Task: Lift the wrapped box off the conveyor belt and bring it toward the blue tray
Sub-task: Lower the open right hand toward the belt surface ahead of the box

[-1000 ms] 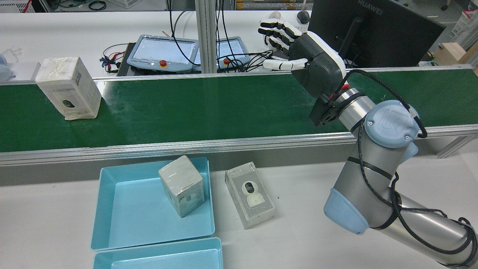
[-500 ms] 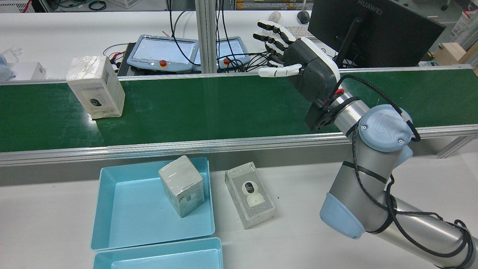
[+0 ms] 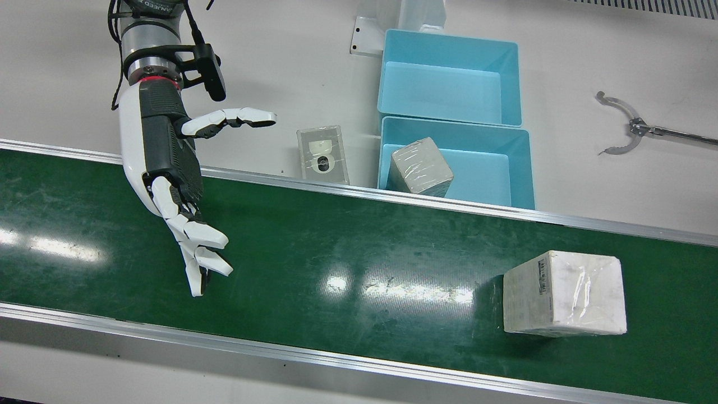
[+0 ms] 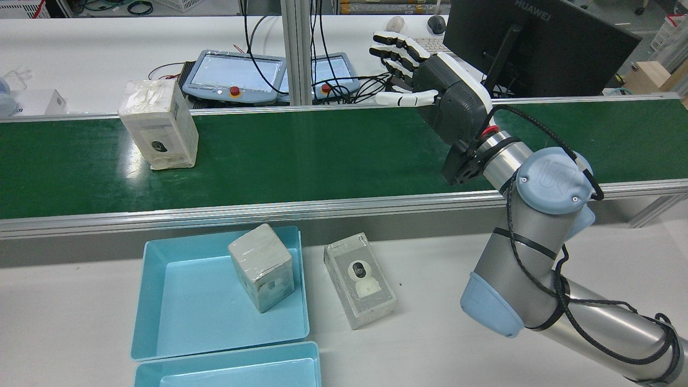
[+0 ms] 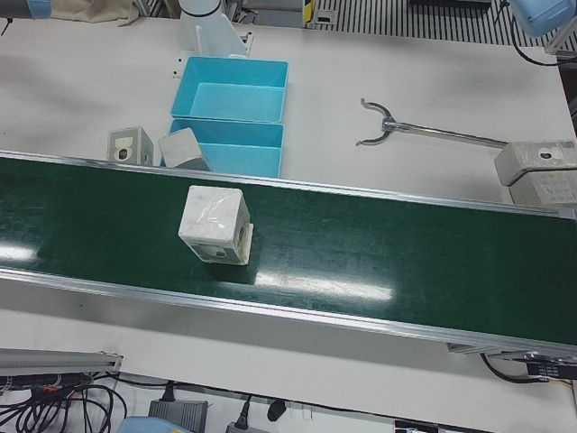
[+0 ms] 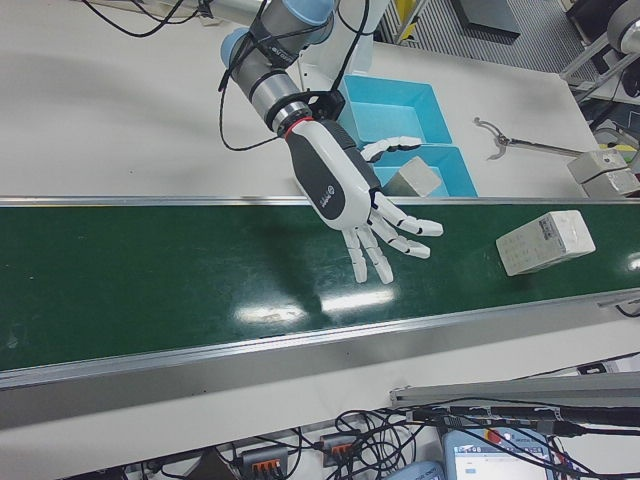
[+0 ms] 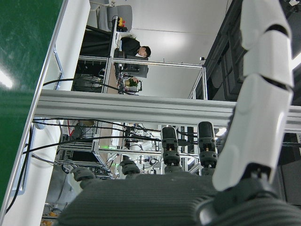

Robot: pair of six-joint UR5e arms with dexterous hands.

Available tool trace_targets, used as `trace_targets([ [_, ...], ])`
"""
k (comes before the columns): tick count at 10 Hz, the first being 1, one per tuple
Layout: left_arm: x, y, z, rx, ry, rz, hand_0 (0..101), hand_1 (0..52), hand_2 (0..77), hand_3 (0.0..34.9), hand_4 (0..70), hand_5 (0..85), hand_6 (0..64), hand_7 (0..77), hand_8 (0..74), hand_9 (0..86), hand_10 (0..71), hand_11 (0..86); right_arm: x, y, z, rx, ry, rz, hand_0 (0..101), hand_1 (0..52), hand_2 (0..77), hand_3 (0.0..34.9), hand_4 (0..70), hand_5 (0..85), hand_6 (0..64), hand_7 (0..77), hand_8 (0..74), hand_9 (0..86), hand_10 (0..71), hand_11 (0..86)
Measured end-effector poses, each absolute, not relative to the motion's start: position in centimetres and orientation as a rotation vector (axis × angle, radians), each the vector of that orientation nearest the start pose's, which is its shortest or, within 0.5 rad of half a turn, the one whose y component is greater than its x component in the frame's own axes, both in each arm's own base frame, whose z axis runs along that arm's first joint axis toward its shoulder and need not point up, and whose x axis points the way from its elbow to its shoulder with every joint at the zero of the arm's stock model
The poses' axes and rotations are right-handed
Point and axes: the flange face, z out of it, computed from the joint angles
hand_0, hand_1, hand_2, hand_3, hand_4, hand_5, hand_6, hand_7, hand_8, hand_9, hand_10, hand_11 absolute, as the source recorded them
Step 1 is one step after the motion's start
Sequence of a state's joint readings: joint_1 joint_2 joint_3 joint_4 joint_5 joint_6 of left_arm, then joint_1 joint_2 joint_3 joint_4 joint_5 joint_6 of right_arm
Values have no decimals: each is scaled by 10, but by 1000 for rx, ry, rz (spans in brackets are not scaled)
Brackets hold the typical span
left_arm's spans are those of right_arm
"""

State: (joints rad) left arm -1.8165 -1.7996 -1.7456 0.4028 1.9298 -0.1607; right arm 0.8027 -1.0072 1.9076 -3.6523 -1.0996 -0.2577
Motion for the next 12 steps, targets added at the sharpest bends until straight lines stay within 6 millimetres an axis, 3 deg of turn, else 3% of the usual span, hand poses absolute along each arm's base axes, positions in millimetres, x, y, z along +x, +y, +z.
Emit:
trace_targets([
  [1,-229,-510,522,-306,2225,-2244,0,0,11,0,5,5,0,5,5,0,5,0,-281,-552,274,253,2725,-1906,413,109,175,301,44,240,0,185,0,49,11,22],
  [9,-229,-510,522,-306,2225,-2244,0,0,11,0,5,5,5,5,0,0,0,0,-283,-565,271,234,2712,-1918,405,98,164,299,38,256,0,185,0,38,5,16],
  [11,-229,-510,522,-306,2225,-2244,0,0,11,0,5,5,5,5,0,5,5,0,-285,-567,275,232,2707,-1935,395,104,158,301,33,207,0,164,0,22,5,16],
  [12,-229,-510,522,-306,2225,-2244,0,0,5,0,5,5,5,5,5,0,5,0,-286,-567,277,227,2706,-1944,460,147,153,302,38,185,0,185,0,22,5,16],
])
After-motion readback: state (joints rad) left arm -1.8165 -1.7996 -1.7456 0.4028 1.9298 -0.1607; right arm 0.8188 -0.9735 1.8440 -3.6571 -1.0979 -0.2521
